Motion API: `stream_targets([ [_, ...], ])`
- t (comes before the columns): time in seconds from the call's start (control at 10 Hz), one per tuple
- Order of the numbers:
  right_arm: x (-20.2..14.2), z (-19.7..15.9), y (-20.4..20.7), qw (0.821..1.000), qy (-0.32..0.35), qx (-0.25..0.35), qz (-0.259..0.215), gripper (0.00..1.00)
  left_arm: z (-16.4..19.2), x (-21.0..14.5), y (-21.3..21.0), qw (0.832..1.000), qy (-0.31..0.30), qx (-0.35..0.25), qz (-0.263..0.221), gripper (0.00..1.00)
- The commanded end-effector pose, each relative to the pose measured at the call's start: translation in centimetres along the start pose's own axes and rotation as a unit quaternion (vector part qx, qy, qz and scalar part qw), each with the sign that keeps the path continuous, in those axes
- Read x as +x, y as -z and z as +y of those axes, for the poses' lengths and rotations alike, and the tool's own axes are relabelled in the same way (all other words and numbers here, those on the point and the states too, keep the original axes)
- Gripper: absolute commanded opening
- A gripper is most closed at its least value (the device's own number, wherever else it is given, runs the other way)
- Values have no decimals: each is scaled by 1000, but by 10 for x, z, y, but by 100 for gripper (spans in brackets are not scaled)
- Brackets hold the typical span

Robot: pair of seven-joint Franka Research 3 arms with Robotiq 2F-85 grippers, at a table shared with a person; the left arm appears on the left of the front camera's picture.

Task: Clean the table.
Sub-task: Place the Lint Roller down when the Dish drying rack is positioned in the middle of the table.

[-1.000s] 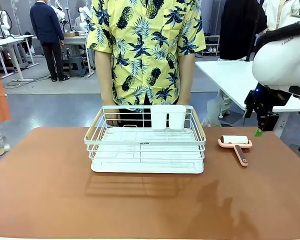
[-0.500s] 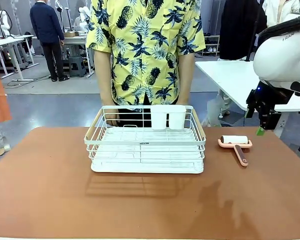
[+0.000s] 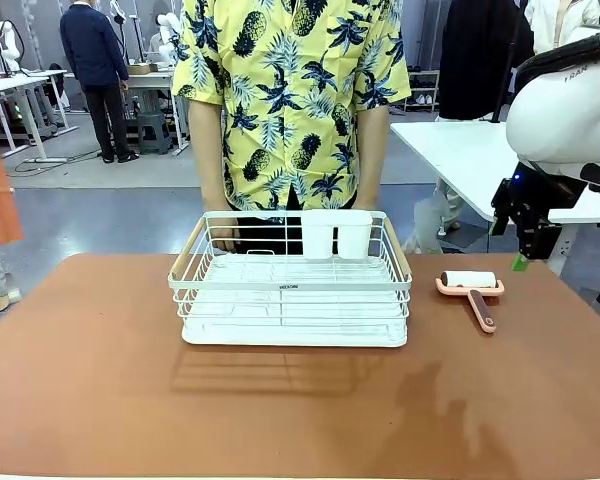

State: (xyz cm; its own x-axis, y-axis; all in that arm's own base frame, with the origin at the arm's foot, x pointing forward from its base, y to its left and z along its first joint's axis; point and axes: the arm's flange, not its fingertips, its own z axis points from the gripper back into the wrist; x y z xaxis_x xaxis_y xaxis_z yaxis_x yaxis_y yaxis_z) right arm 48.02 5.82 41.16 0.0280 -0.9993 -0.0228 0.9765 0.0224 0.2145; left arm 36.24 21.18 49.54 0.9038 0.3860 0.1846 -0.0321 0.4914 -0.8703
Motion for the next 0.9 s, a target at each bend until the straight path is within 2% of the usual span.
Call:
stream_targets([
  [0.0, -1, -2, 3, 1000, -1, 7, 1, 100, 0, -1, -2, 1000, 1, -6, -1, 100],
  [0.8, -1, -2, 3, 1000, -1, 7, 1, 100, 0, -1, -2, 1000, 1, -6, -1, 100],
])
